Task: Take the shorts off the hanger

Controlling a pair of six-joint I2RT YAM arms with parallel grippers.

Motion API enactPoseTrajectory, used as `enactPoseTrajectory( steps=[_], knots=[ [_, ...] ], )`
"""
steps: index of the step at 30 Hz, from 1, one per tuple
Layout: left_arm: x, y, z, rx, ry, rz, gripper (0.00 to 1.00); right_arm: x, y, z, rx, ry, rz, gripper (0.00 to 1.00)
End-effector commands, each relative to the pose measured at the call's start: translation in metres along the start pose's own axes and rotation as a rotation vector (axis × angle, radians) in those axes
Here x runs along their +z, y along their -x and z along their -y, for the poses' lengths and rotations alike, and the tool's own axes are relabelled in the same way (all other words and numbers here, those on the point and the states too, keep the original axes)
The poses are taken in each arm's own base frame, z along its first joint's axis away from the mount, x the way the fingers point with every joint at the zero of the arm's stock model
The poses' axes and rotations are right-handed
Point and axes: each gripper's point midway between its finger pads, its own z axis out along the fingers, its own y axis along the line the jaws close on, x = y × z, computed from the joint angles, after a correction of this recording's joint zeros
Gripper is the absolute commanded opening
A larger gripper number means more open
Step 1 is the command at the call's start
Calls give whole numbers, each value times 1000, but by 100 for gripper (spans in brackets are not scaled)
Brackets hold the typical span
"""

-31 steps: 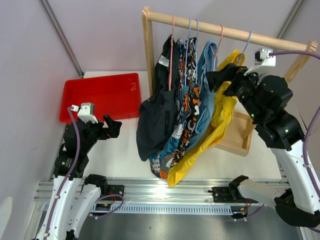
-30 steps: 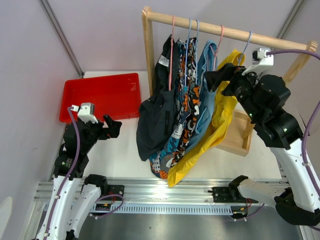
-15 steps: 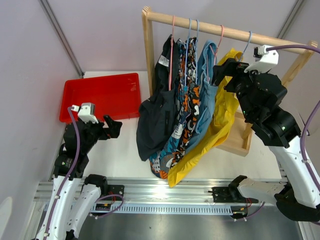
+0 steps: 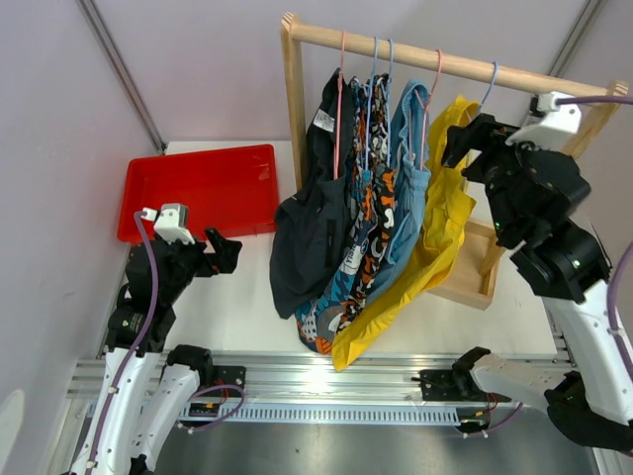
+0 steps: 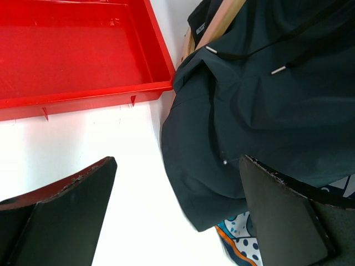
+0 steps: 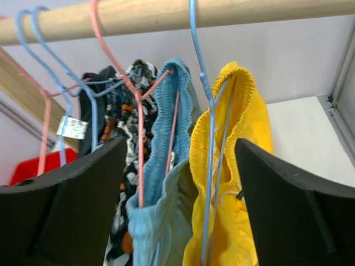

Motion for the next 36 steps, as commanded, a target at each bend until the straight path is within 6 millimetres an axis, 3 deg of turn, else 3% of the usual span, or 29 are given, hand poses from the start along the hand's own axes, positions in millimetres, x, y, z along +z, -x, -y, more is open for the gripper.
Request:
enactPoseTrajectory(
  steps=[1,10,15,17,18,24,28,33,35,36],
  knots=[
    [-1,3,3,8,-15,16,99,22,-24,-1,-31,-8,-71,81],
    [-1,3,3,9,-14,15,99,42,-43,19,-1,-48,-118,59],
    [-1,3,3,8,-14,14,99,45,-53,25,4,-59,-135,22],
    [-1,4,4,9,-14,15,99,45,-56,26,4,-56,-141,12],
    [-1,3,4,8,-15,14,99,45,-57,28,3,-60,-141,2],
    [-1,3,3,9,-10,12,99,44,-59,29,8,-43,-141,0],
    [-1,8,10,23,-49,25,99,36,-34,27,22,-29,-80,0],
    [-7,44,42,40,-138,94,99,17,8,30,58,-37,27,0],
    [-22,74,79,62,-239,137,99,8,24,35,78,-52,74,0],
    [-12,75,87,75,-234,108,99,4,28,37,87,-59,88,0]
  ],
)
